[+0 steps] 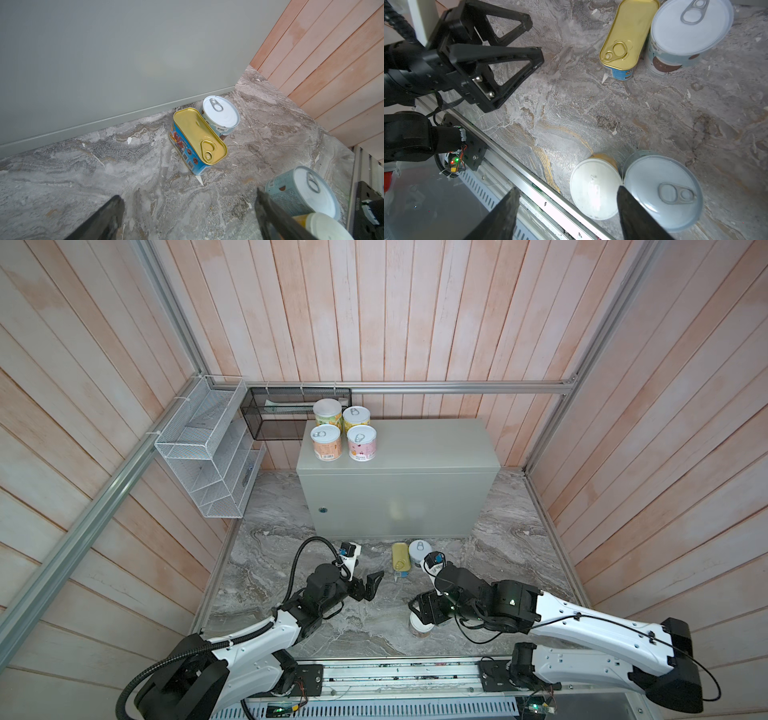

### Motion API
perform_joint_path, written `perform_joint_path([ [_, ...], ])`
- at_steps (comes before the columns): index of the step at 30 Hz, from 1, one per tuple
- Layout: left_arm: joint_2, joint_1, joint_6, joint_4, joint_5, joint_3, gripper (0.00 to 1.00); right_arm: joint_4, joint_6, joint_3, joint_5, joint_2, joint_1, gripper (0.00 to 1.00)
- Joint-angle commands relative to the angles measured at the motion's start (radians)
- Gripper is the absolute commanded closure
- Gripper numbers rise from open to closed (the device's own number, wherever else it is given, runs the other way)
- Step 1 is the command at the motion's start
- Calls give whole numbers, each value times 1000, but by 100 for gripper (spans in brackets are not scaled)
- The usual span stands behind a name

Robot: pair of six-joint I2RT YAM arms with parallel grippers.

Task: Place and organize the canned foods onto the counter

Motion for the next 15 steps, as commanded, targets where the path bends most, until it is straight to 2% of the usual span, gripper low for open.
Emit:
perform_joint_path([
  [1, -14, -5, 37, -24, 17, 11, 0, -14, 58, -24, 38, -46, 5, 24],
  [3, -15, -41, 95, -56, 49, 28, 0, 10, 82, -49, 72, -96, 5, 24],
  [7, 12, -198, 171, -301, -69, 153, 0, 45, 142, -104, 143, -214, 5, 22],
  [10, -14, -259, 132, -404, -57, 185, 0, 46, 182, -148, 195, -305, 3, 22],
  [15, -114, -300, 51, -471, 49, 198, 0, 61, 229, -225, 231, -424, 3, 21],
])
